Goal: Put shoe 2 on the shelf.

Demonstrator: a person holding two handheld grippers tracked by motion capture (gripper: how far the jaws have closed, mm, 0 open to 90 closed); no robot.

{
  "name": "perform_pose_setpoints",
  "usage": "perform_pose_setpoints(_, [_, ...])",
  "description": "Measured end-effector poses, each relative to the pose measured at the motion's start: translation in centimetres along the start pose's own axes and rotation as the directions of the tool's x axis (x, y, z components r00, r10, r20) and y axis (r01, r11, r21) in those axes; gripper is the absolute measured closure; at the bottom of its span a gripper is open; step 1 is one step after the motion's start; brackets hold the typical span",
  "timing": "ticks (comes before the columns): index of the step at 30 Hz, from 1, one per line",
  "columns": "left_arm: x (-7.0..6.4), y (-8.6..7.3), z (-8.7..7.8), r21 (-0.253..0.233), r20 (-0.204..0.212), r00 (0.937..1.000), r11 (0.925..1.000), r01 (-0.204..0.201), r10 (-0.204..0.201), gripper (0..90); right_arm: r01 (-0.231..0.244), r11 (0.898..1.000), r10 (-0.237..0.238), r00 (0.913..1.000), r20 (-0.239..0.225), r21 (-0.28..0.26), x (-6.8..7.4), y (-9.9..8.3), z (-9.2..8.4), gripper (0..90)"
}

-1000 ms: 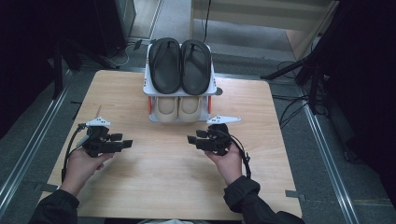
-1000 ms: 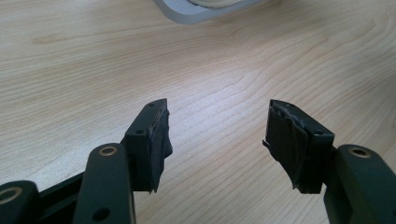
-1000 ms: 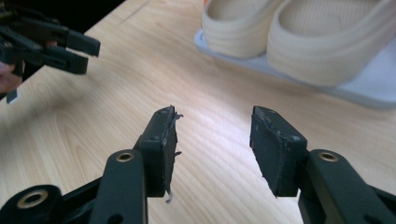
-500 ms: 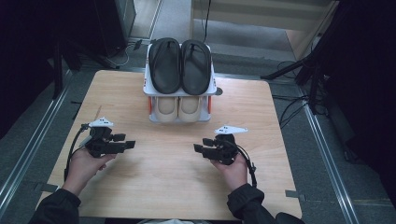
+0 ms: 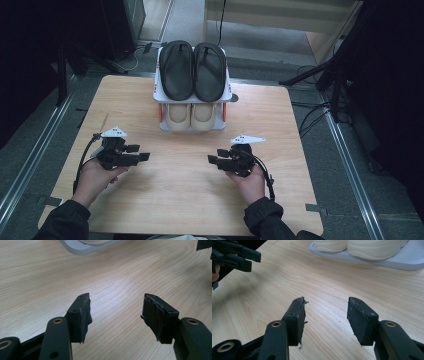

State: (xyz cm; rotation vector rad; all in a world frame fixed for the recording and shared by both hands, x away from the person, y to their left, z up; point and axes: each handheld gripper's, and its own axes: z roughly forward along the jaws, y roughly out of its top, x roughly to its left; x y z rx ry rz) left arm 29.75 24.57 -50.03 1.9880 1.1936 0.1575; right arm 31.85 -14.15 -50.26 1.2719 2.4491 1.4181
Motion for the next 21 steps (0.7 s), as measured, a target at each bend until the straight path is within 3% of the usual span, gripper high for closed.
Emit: perform_pose_setpoints(21, [-0.03, 0.03, 0.44, 0.013, 0.004, 0.9998, 0.9997, 0.022, -0.022, 38.6, 0.016, 1.0, -0.017, 0.9998, 0.009, 0.017, 0.14, -0.14, 0.46, 45.4])
